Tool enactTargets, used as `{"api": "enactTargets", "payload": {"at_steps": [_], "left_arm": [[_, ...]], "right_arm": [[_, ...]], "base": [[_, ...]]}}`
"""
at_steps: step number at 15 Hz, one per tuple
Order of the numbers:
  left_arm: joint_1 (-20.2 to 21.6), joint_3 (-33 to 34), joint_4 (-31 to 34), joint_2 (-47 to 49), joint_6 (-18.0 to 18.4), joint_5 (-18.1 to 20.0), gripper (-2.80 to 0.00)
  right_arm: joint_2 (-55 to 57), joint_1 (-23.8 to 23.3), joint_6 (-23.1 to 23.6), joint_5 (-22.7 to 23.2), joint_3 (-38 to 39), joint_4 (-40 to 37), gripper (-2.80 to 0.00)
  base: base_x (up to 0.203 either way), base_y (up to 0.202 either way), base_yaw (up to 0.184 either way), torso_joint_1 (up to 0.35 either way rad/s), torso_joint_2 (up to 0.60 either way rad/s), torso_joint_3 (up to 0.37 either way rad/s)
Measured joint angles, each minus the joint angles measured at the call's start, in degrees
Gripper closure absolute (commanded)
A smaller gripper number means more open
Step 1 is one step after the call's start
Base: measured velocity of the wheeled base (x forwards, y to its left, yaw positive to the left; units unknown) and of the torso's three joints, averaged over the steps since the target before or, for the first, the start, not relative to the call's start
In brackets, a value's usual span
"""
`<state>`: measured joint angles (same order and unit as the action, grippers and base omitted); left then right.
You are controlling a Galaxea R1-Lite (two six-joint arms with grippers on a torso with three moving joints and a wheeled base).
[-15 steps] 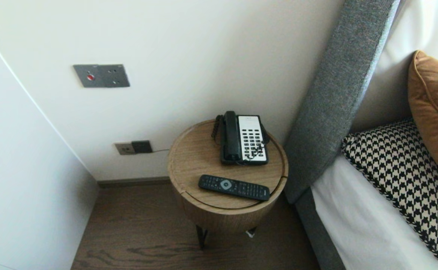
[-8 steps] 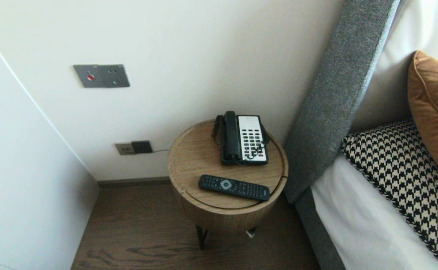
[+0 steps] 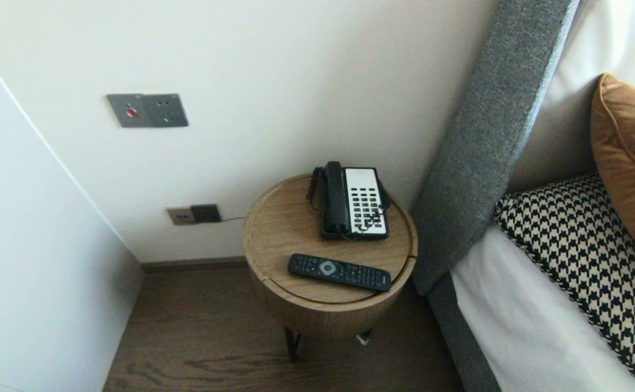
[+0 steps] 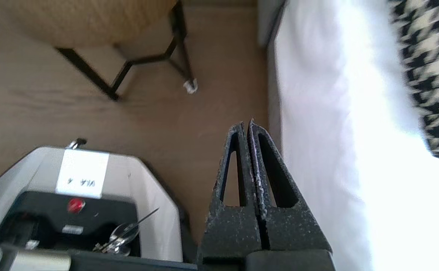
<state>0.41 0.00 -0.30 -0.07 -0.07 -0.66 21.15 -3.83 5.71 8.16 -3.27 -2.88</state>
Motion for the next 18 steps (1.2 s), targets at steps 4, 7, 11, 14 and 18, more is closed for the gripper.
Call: {"api": "enactTargets", "payload": {"at_steps": [4,7,11,14,18], "left_arm": [[0.0,0.0,-0.01,0.0,0.02,0.0,0.0],[-0.01,0.0,0.0,0.0,0.0,-0.02,0.0],[0.0,0.0,-0.02,0.0,0.02,-0.02,0.0],[0.0,0.0,-0.02,0.0,0.02,-0.02,0.0],[0.0,0.0,-0.02,0.0,0.0,0.0,0.0]], "right_arm": [[-4.31,-1.07,3.49,-1.02,-0.06,0.32,0.0],[-5.64,-1.22,3.85,-2.37,0.11,0.56,0.0],[-8.86,1.29,4.57,-6.35,0.93,0.77,0.0],[-10.73,1.93,4.51,-6.8,2.16,3.97,0.0],[-14.07,2.68,4.51,-6.9,2.83,5.07,0.0]], "base": [[0.0,0.0,0.0,0.0,0.0,0.0],[0.0,0.0,0.0,0.0,0.0,0.0],[0.0,0.0,0.0,0.0,0.0,0.0],[0.0,0.0,0.0,0.0,0.0,0.0],[0.0,0.0,0.0,0.0,0.0,0.0]]}}
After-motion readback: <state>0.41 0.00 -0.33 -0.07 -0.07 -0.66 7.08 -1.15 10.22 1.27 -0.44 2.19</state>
